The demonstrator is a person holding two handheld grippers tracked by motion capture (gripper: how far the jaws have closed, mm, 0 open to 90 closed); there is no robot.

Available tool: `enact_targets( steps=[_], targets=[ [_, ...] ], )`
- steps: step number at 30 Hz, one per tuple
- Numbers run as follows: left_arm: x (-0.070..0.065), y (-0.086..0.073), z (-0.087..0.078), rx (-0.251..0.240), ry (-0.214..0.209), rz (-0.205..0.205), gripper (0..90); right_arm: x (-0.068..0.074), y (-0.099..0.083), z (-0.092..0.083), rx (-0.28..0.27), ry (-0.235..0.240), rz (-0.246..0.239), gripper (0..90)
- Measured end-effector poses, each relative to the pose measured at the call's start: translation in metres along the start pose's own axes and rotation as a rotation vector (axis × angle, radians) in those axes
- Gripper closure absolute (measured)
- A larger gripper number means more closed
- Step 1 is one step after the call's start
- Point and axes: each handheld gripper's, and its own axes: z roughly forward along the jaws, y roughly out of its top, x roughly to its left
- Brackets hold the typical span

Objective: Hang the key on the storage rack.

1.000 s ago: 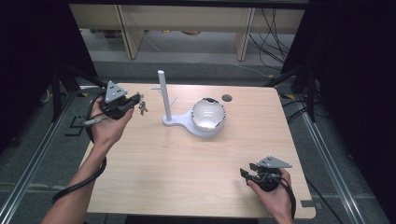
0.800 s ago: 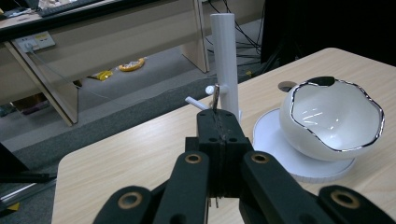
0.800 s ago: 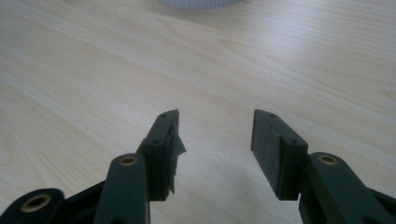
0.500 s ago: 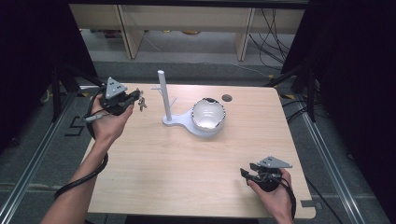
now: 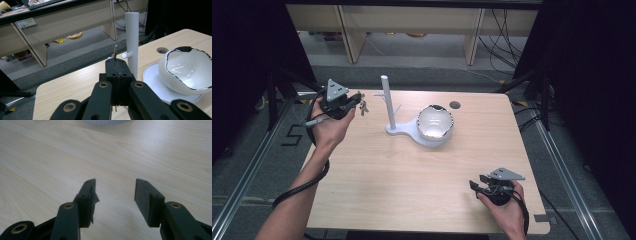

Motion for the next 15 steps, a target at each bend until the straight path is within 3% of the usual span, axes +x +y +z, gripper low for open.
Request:
enact_targets(
  steps=[7,15],
  targets=[
    [0.002,0.002,0.004,0.002,0.01,-0.001,89.7,-0.001,-0.001,0.002,-0.017,0.004,-0.003,52.5],
    [0.002,0.004,0.011,0.001,0.014,-0.004,89.7,0.0,-0.001,0.001,0.006,0.002,0.004,52.5]
  ],
)
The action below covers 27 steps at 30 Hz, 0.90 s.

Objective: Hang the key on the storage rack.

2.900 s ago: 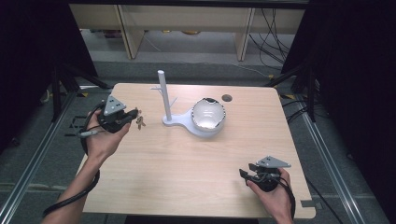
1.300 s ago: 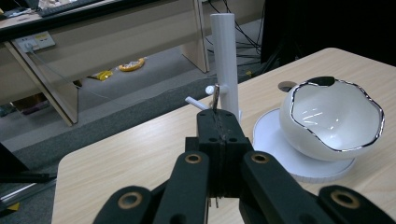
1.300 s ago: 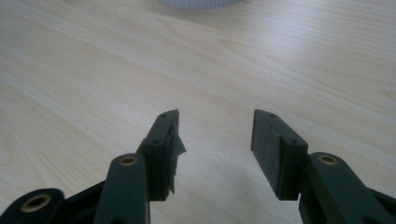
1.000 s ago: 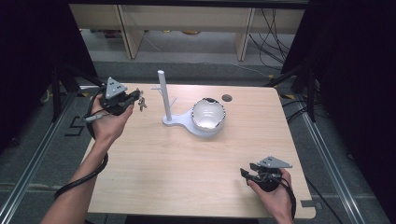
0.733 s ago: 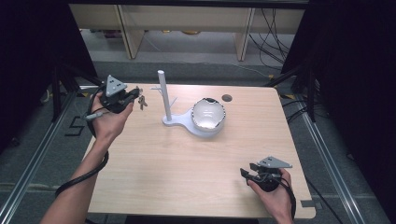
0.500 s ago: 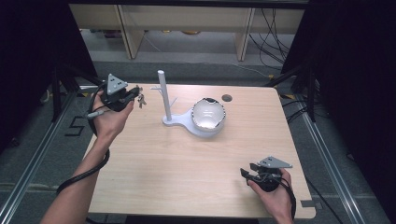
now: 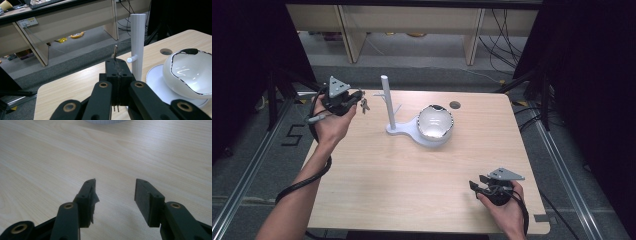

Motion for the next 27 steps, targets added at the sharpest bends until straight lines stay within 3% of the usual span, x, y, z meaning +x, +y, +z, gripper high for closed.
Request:
enact_targets(
  steps=[17,27],
  targets=[
    [-0.01,0.009,0.009,-0.01,-0.014,0.023,89.7,0.0,-0.001,0.001,-0.005,0.006,0.008,52.5],
    [-0.014,0.012,0.013,-0.008,-0.021,0.038,89.7,0.0,-0.001,0.0,0.001,-0.013,-0.008,52.5]
  ],
)
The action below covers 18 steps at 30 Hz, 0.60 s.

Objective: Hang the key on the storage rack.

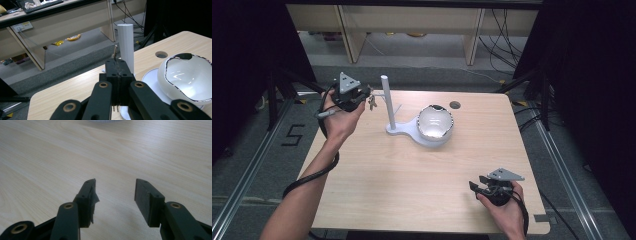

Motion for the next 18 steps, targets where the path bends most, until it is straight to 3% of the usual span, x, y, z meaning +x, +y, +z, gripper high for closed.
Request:
enact_targets(
  steps=[18],
  targets=[
    [-0.001,0.003,0.01,0.007,0.0,-0.006,89.7,-0.001,-0.001,0.001,0.002,0.009,0.001,52.5]
  ],
)
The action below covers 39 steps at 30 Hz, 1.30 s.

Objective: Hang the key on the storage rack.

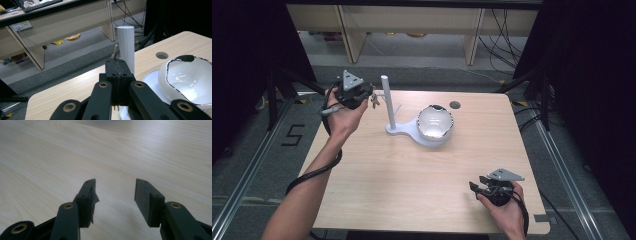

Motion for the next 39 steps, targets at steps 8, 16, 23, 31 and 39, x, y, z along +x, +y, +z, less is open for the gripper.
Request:
enact_targets(
  steps=[8,16,23,31,39],
  targets=[
    [-0.001,0.002,0.005,-0.01,-0.012,0.02,89.6,0.0,0.0,0.0,0.006,0.004,0.008,52.3],
    [-0.002,0.0,0.013,-0.005,-0.013,0.007,89.6,-0.001,-0.001,0.0,0.011,0.003,0.01,52.3],
    [-0.003,0.0,0.017,0.005,-0.019,0.0,89.4,-0.001,-0.002,0.0,0.008,-0.001,0.009,52.0],
    [0.002,-0.001,0.02,0.008,-0.008,-0.024,84.9,-0.001,-0.002,0.0,0.005,0.004,0.01,51.5],
    [0.005,-0.001,0.014,-0.016,0.008,-0.04,76.1,-0.001,-0.002,-0.001,-0.002,-0.003,0.002,51.5]
  ],
)
